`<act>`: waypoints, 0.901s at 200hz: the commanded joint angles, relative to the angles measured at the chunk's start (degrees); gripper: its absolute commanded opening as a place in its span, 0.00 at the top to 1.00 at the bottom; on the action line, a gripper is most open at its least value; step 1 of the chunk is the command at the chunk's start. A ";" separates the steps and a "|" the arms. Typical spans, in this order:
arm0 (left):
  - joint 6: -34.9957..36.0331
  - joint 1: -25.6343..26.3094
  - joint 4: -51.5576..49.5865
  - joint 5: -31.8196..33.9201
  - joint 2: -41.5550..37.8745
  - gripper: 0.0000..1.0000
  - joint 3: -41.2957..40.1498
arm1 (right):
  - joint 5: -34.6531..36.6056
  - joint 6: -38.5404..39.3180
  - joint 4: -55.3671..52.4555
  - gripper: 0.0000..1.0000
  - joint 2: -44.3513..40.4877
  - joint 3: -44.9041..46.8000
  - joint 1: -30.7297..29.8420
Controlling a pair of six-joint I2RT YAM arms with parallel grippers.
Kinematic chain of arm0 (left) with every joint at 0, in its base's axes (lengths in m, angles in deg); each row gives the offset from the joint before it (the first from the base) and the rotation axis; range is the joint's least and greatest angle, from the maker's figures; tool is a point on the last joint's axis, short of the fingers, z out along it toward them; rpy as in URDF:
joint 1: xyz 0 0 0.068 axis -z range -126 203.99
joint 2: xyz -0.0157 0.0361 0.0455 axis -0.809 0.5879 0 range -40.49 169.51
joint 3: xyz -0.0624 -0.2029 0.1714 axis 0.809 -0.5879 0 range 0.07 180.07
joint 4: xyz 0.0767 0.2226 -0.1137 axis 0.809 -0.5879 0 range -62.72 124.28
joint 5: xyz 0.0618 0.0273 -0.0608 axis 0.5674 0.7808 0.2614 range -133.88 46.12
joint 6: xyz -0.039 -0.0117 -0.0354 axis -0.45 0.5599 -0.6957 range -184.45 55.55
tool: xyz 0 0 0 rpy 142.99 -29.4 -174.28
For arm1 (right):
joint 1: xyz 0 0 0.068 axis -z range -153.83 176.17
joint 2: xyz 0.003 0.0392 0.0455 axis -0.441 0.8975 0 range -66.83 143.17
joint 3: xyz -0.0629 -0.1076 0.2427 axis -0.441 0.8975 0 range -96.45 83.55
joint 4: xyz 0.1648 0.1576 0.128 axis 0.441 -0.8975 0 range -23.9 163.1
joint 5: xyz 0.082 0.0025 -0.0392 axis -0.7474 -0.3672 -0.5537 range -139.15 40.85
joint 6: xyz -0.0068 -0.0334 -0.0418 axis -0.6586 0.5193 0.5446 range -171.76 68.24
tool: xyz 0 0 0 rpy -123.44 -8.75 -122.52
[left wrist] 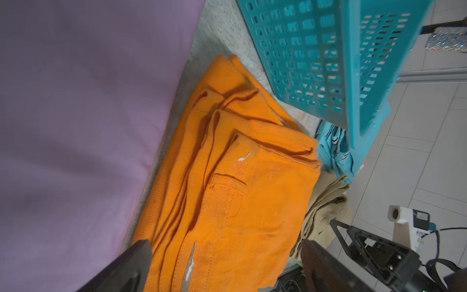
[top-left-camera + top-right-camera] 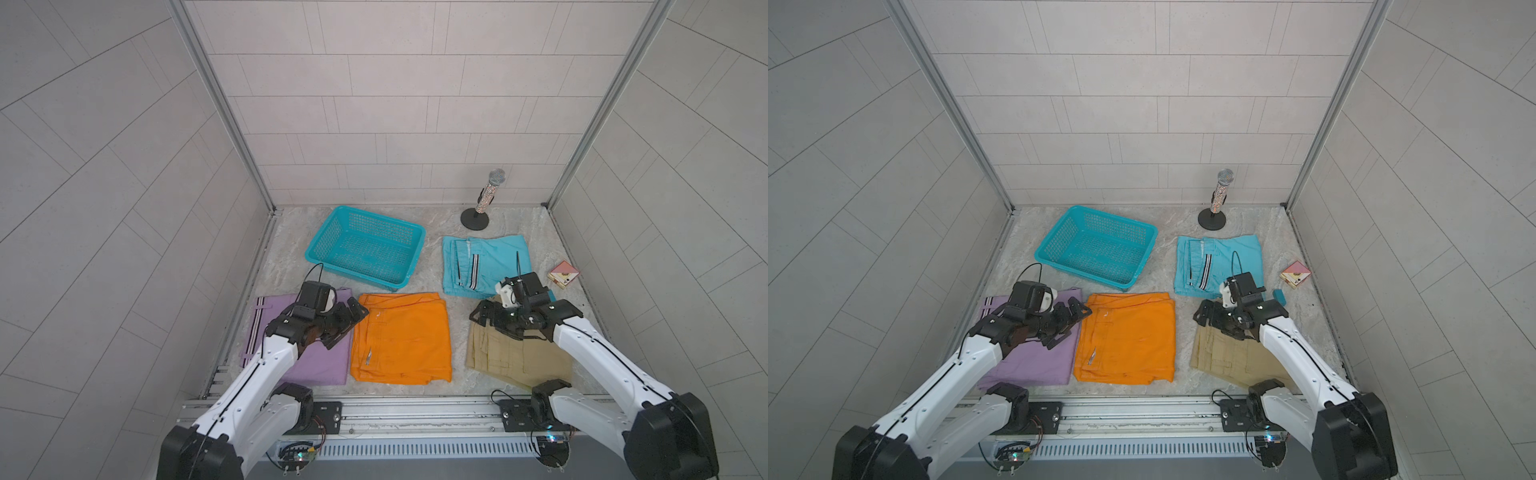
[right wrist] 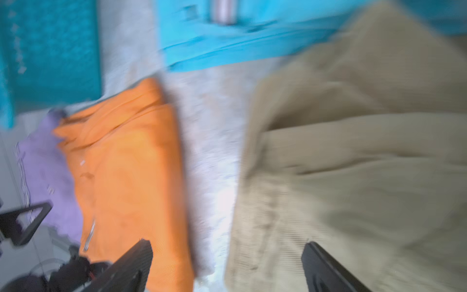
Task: Put the folded long pants in the basket
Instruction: Move the long pant to the center of the board, then pick up the long pant at the center of the board.
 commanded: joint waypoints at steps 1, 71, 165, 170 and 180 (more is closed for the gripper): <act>-1.22 0.05 5.24 -1.96 0.02 0.00 -2.21 | 3.23 -5.21 1.68 0.02 -0.03 0.86 -9.59; 2.25 0.09 3.07 -0.77 0.55 0.00 -2.60 | -1.57 -10.37 23.79 0.04 15.83 7.43 -15.92; 4.41 2.25 4.76 -0.56 5.59 0.00 -3.62 | 4.02 -6.75 20.46 1.00 20.24 6.15 -14.55; 4.39 2.66 5.27 -0.29 5.71 0.00 -3.78 | 4.40 -6.53 19.93 1.00 19.35 6.60 -14.09; 4.15 3.50 6.37 0.43 6.26 0.00 -4.16 | 4.65 -6.06 18.92 1.00 17.89 7.33 -13.27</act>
